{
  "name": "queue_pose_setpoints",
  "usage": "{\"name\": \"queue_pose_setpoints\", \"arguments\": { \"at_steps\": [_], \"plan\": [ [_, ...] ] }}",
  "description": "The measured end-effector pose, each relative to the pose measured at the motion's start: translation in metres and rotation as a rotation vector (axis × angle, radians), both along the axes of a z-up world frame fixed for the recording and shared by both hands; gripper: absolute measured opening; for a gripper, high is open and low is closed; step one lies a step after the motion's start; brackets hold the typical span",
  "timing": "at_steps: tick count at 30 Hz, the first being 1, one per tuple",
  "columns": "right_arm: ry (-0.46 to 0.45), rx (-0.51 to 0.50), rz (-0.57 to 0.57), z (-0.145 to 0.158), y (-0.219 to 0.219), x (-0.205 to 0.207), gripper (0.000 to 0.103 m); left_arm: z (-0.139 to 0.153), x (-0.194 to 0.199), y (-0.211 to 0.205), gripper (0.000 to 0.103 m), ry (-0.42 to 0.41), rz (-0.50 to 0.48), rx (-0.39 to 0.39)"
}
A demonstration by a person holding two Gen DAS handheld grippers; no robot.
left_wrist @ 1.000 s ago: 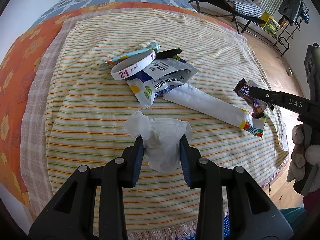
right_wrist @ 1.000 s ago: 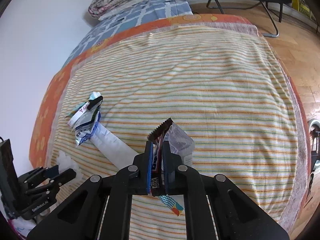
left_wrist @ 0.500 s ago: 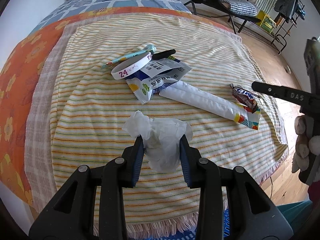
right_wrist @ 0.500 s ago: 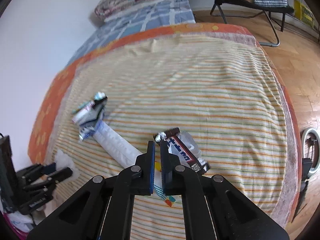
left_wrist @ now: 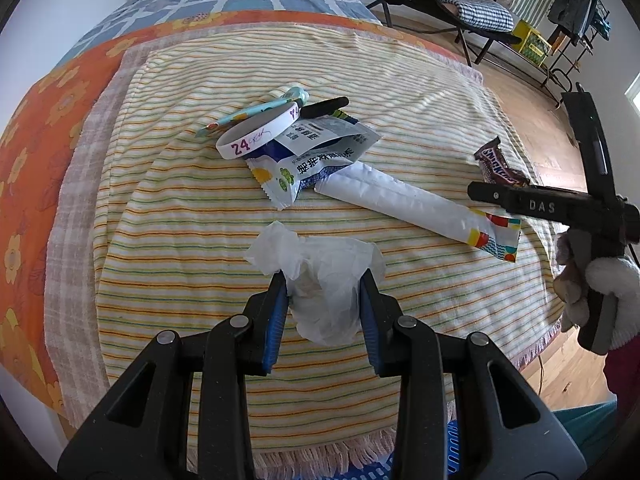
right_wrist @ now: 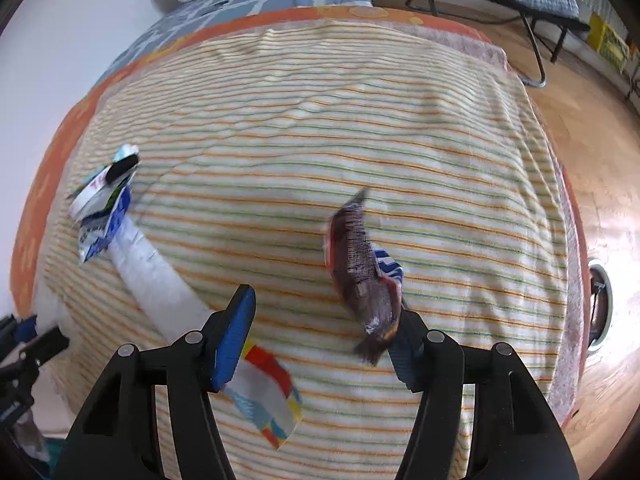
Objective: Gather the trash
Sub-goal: 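Grasp the white tissue with the left tool while the right tool grasps the chocolate wrapper, then carry the tissue and chocolate wrapper with both tools over the blue basket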
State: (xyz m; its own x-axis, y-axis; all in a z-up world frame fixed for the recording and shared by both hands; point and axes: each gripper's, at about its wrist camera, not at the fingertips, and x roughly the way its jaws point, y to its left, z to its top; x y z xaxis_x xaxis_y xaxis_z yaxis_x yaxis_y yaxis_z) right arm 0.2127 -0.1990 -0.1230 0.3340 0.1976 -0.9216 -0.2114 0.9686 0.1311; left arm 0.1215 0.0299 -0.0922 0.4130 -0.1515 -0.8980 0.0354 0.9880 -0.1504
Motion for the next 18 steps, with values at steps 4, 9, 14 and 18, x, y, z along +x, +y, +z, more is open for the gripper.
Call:
{"name": "queue_pose_setpoints", "arguments": {
  "at_steps": [4, 9, 14, 18],
  "plan": [
    [0.009, 0.024, -0.057, -0.002, -0.016, 0.007, 0.009, 0.001, 0.001, -0.001, 0.034, -0.002, -0.004, 0.000],
    [0.001, 0.099, -0.088, 0.002, -0.033, 0.008, 0.005, 0.000, 0.001, -0.001, 0.034, 0.000, -0.005, -0.002],
    [-0.016, 0.133, -0.070, 0.014, -0.037, -0.002, 0.005, 0.001, -0.002, -0.003, 0.034, -0.001, -0.016, -0.007],
    [-0.045, 0.146, -0.038, 0.027, -0.035, -0.015, 0.005, 0.002, -0.008, -0.006, 0.034, -0.005, -0.027, -0.007]
  ]
}}
